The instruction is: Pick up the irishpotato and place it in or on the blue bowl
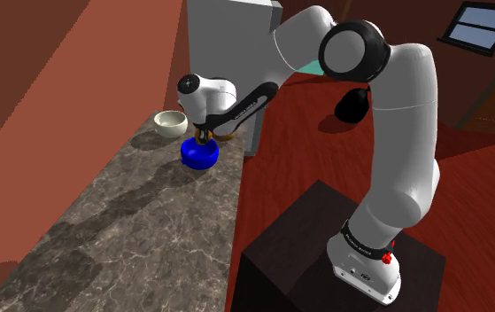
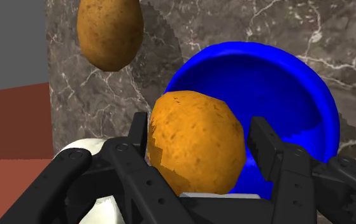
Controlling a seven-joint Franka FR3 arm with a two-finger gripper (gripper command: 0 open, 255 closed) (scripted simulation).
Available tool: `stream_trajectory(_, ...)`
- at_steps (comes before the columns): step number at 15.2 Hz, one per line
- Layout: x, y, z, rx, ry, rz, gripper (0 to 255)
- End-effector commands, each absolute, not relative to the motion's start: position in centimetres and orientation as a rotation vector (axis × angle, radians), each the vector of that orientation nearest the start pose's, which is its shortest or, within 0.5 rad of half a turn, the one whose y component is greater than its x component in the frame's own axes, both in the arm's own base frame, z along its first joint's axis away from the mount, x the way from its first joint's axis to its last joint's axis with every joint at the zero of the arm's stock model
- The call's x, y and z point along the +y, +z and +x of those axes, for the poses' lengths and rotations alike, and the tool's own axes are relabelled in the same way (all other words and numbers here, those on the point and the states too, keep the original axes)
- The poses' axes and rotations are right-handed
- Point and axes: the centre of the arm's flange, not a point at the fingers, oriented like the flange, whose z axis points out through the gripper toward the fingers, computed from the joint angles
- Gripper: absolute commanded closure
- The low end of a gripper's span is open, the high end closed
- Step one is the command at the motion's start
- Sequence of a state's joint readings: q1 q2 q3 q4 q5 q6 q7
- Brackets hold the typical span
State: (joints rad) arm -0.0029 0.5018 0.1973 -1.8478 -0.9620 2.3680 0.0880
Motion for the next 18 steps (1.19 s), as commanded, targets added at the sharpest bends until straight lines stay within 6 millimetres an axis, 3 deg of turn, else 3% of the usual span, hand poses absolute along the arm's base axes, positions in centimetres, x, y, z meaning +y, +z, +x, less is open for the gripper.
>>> stream_trajectory(1, 10.8, 25.3, 64.2, 0.972, 0.171, 2.378, 255)
stream_trajectory(6, 10.8, 22.3, 64.2, 0.972, 0.171, 2.378, 255)
stream_trajectory(14, 10.8, 22.3, 64.2, 0.972, 0.171, 2.378, 255)
stream_trajectory(15, 10.8, 22.3, 64.2, 0.972, 0.171, 2.378, 0)
stream_trajectory(18, 10.8, 22.3, 64.2, 0.972, 0.171, 2.378, 0)
